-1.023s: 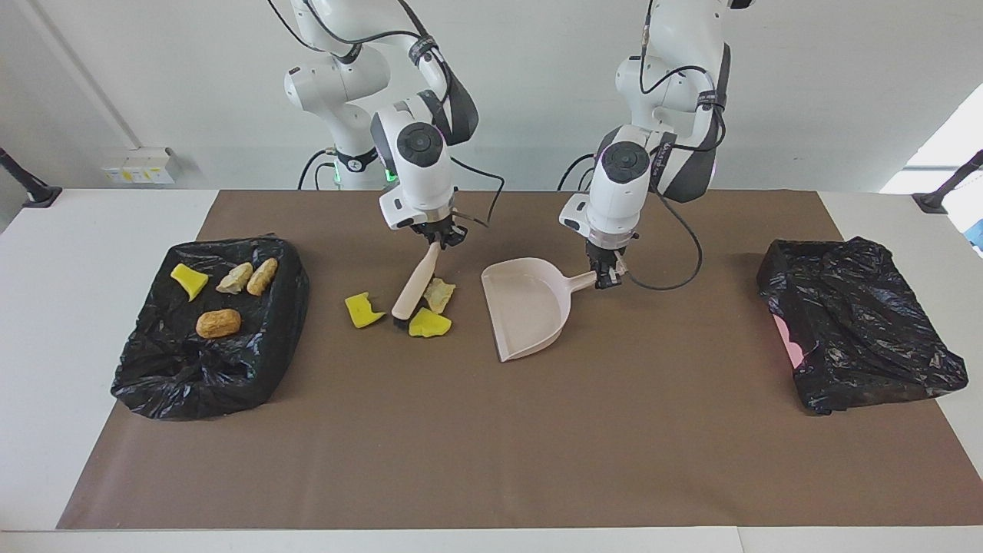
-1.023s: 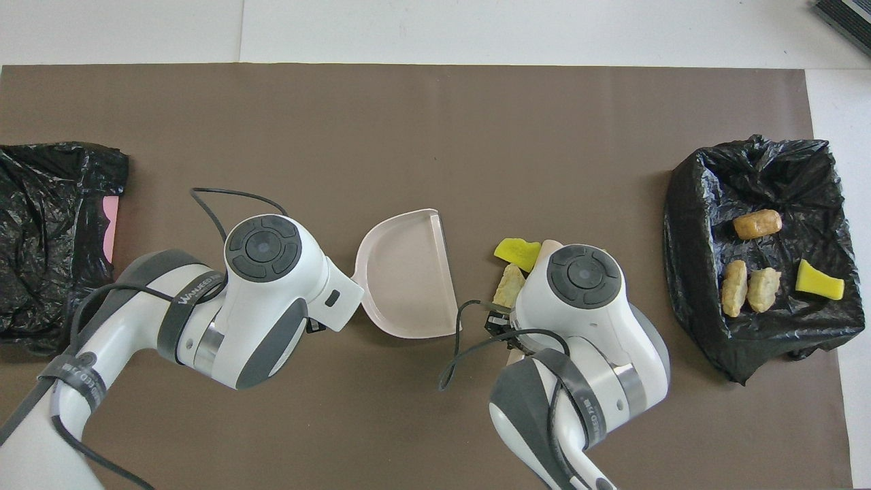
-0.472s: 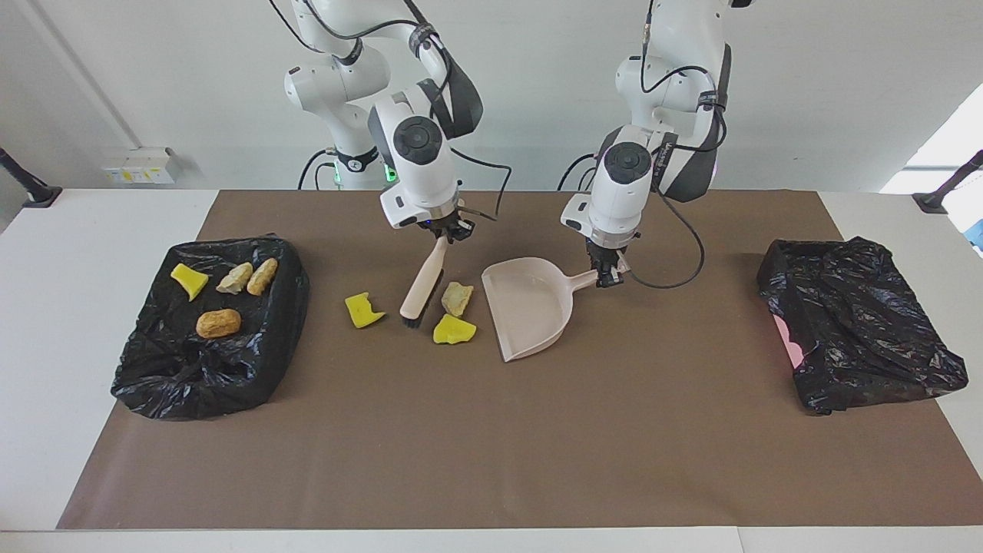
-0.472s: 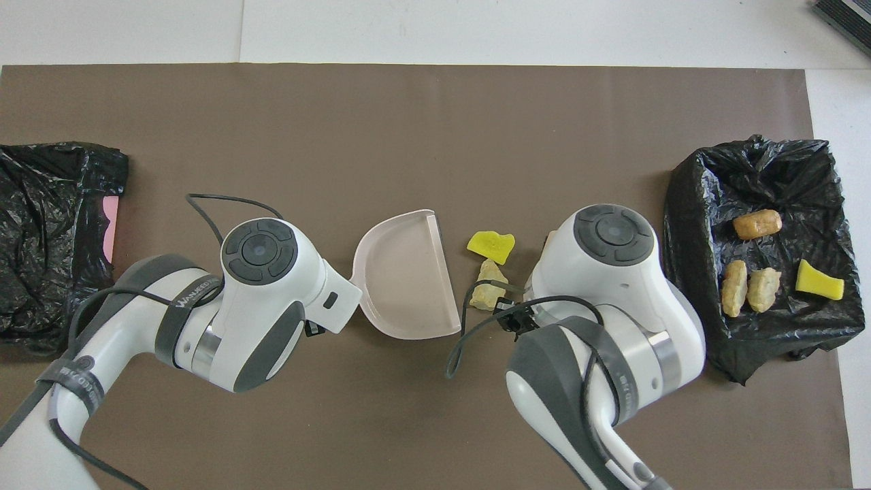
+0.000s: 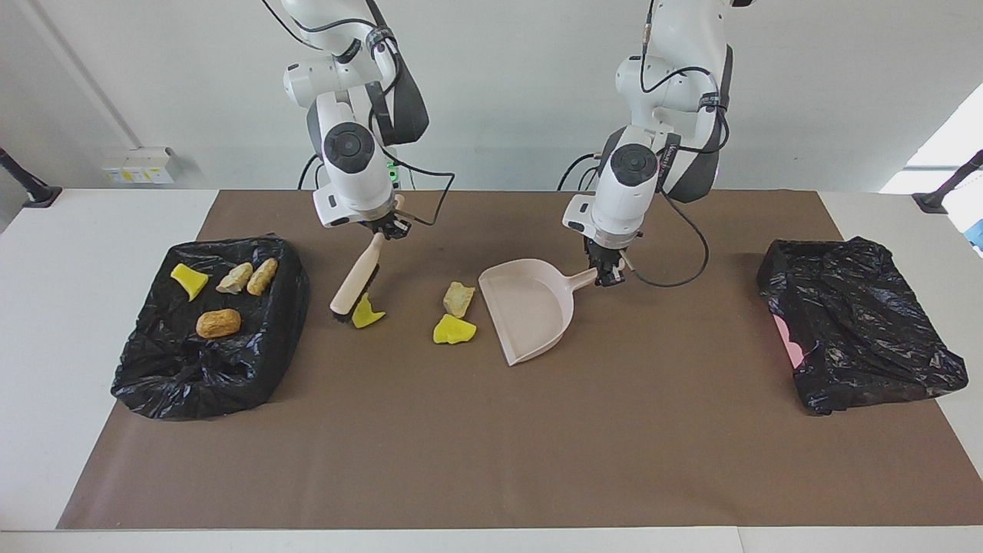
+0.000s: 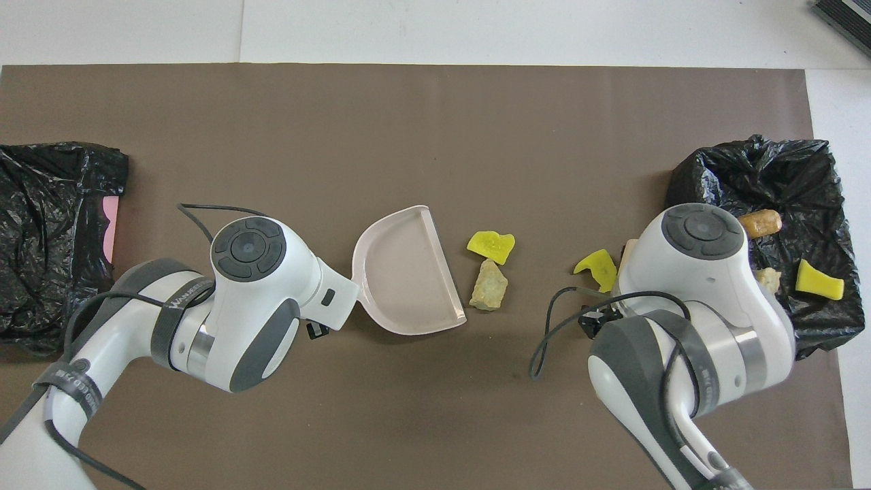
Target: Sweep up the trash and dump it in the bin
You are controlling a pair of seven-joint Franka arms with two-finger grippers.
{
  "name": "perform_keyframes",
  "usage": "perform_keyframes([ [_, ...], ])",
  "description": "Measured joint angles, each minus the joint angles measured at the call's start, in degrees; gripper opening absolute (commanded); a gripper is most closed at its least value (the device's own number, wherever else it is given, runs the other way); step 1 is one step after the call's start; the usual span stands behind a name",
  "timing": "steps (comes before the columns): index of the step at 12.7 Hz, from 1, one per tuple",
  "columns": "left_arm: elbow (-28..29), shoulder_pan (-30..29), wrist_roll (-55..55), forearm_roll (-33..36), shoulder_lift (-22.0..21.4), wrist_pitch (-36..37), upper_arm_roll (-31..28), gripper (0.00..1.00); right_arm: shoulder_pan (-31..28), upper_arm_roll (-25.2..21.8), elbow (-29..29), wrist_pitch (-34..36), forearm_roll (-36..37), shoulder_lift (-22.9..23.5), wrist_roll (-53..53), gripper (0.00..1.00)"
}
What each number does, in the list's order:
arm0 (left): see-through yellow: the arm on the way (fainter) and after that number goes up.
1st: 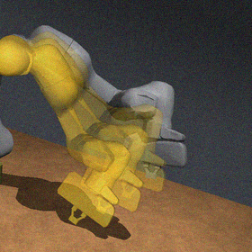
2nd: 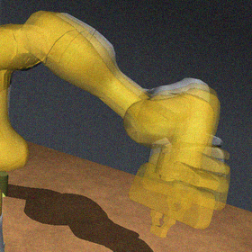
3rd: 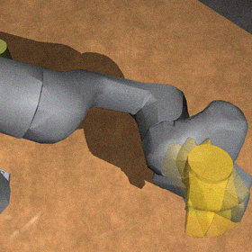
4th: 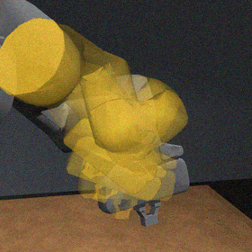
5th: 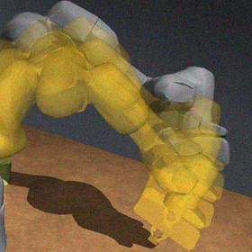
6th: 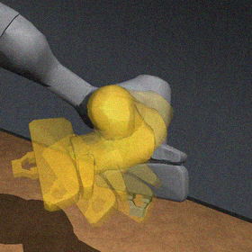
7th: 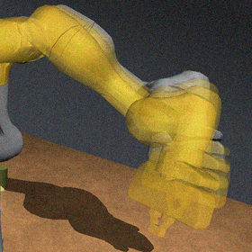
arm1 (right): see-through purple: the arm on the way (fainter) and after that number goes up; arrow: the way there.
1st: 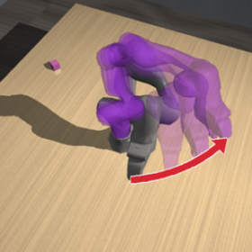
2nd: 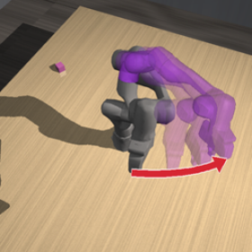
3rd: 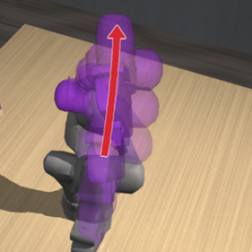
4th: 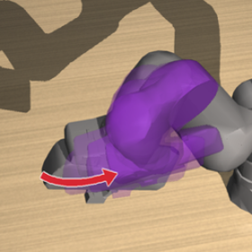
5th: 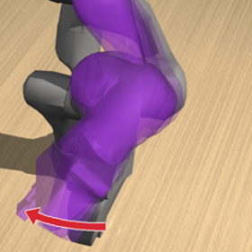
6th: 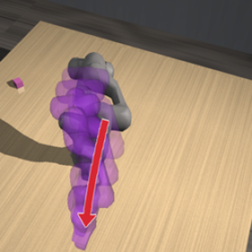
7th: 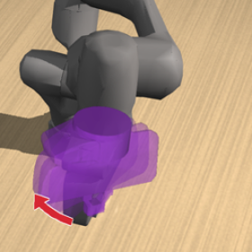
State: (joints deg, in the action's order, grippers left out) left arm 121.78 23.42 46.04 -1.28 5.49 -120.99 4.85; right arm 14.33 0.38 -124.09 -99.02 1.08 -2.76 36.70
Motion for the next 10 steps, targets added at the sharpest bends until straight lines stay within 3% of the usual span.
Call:
perform_keyframes([
  [4,0.2,0.0,-0.3,-0.3,-0.2,0.0,0.0,0.0,-3.8,0.0,-12.2,-8.1,2.7,-6.5,-8.8,0.0],
  [7,0.3,0.0,-0.3,-0.3,-0.3,0.0,0.0,0.0,-1.7,0.7,-13.9,-11.2,2.7,-6.6,-10.2,0.0],
  [10,0.3,0.0,-0.3,-0.3,-0.3,0.0,0.0,0.0,1.9,1.2,-12.1,-12.3,2.7,-3.5,-10.2,0.0],
])
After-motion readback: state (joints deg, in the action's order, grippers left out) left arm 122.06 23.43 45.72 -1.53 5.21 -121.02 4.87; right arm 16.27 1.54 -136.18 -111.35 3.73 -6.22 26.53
